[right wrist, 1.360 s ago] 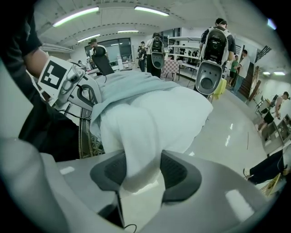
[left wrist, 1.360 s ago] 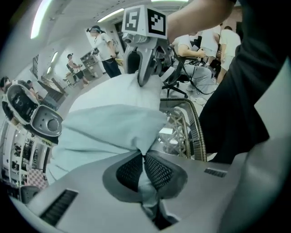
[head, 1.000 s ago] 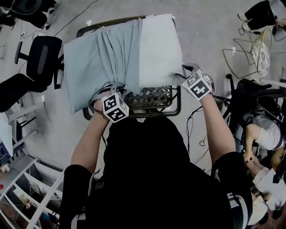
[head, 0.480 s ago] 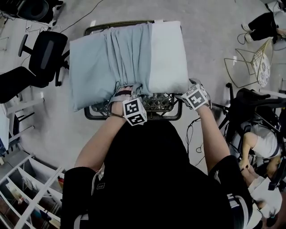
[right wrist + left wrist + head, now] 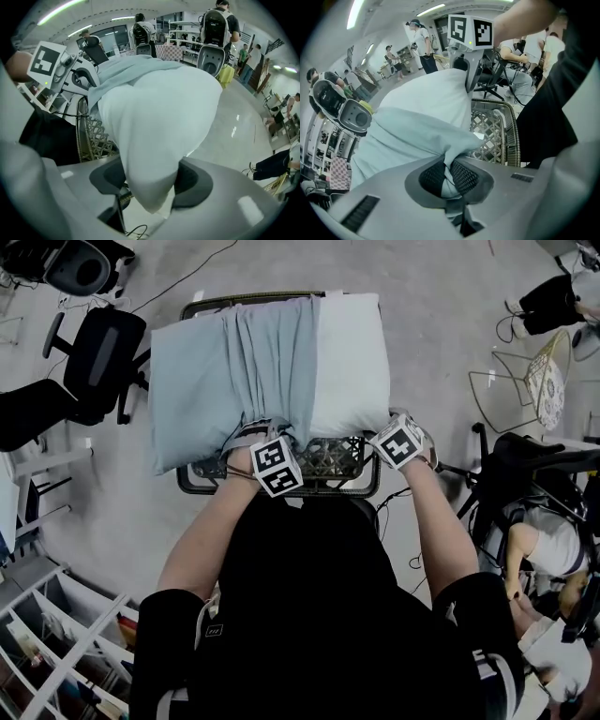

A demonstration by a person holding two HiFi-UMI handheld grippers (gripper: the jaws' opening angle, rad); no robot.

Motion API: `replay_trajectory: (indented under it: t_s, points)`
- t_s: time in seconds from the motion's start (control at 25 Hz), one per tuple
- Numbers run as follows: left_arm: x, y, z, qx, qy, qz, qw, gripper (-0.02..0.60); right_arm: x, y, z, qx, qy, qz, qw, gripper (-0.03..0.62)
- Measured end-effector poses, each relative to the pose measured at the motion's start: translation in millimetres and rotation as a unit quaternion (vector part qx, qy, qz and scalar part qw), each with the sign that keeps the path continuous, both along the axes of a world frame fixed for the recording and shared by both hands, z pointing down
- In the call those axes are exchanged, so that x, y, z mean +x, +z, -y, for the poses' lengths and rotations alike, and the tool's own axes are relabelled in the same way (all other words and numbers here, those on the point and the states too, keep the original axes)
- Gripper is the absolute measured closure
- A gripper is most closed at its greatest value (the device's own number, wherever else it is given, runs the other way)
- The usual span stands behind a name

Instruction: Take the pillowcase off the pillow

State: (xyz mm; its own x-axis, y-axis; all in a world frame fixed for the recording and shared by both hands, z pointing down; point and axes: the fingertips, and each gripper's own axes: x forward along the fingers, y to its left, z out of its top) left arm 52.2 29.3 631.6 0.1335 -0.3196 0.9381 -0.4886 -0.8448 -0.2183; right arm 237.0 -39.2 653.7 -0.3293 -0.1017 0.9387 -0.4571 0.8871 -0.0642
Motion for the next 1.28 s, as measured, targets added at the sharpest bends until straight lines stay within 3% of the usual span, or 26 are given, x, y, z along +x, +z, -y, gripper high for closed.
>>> replay_trajectory:
  t_s: [0.44,0.6,0.72,0.84,1.08,1.2,1.28]
  points:
    - [-55,-13,-15,-0.005,-0.018,-0.014,0.9997,0.566,13,-14,15,-0.014,-0.038,0.010,0.999,0.329]
    - [-50,-21,-17,0.009,-0.029,-0.043,0.9986,0.562,12,-14,10,-0.017,-0.034,0.006,0.999,0.314]
    - [-45,-37,-19,0.041,-0.054,-0.064,0.9957,0.497,15,-18,9,-0.014,-0.040,0.001,0.999,0.252]
    - [-56,-49,-26,0.069,-0.082,-0.059,0.9925,0.458,13,-26,8,-0.002,-0.052,-0.007,0.999,0.236]
    - [-104,-35,-48,0.039,-0.135,-0.037,0.9894,0.382,9,-54,17,0.078,-0.057,-0.029,0.995,0.229]
    - [-122,-20,-47,0.036,-0.136,-0.023,0.9898,0.355,-23,-75,14,0.113,-0.079,0.001,0.990,0.230]
    - [-131,-10,-42,0.032,-0.130,-0.012,0.9910,0.353,-56,-73,1,0.110,-0.123,0.011,0.986,0.229]
